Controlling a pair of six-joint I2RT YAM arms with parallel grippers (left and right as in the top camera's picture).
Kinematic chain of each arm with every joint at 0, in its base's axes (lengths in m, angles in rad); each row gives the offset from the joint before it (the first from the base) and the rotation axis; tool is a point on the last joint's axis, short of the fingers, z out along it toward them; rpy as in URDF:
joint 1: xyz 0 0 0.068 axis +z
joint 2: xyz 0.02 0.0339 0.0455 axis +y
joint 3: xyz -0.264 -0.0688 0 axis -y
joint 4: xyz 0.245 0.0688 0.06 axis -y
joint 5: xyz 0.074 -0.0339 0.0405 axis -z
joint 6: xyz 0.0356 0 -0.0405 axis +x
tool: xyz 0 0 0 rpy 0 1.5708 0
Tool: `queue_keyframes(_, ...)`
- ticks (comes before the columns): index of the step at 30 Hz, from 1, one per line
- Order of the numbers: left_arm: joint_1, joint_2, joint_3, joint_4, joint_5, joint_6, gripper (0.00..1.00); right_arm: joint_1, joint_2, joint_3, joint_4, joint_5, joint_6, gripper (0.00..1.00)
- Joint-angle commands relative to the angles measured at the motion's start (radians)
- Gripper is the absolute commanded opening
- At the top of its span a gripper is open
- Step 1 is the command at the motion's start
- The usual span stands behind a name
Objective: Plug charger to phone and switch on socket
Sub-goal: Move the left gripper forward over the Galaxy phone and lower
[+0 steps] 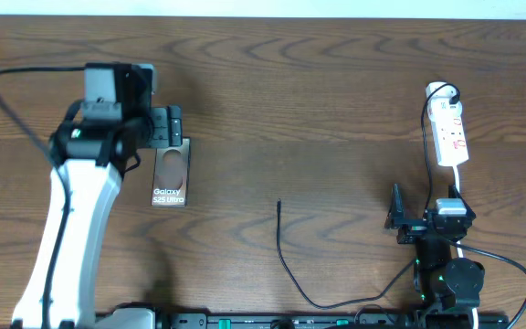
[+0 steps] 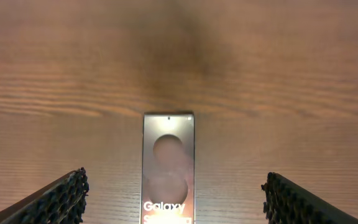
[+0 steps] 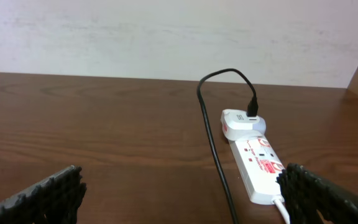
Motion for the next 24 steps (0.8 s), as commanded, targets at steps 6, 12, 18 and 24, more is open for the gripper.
queue_keyframes(6, -0.003, 0.168, 0.020, -0.012, 0.001, -0.004, 0.88, -0.005, -0.005, 0.000, -0.005, 0.001, 0.013, 0.99)
queue_keyframes(12, -0.002, 0.226, 0.020, -0.011, 0.001, 0.000, 0.46, -0.005, -0.005, 0.000, -0.004, 0.001, 0.013, 0.99)
queue_keyframes(18, -0.002, 0.232, 0.019, -0.012, 0.001, 0.000, 0.96, -0.005, -0.005, 0.000, -0.004, 0.001, 0.013, 0.99)
queue_keyframes(24, -0.002, 0.232, 0.012, -0.018, 0.001, 0.000, 0.97, -0.005, -0.005, 0.000, -0.005, 0.001, 0.013, 0.99)
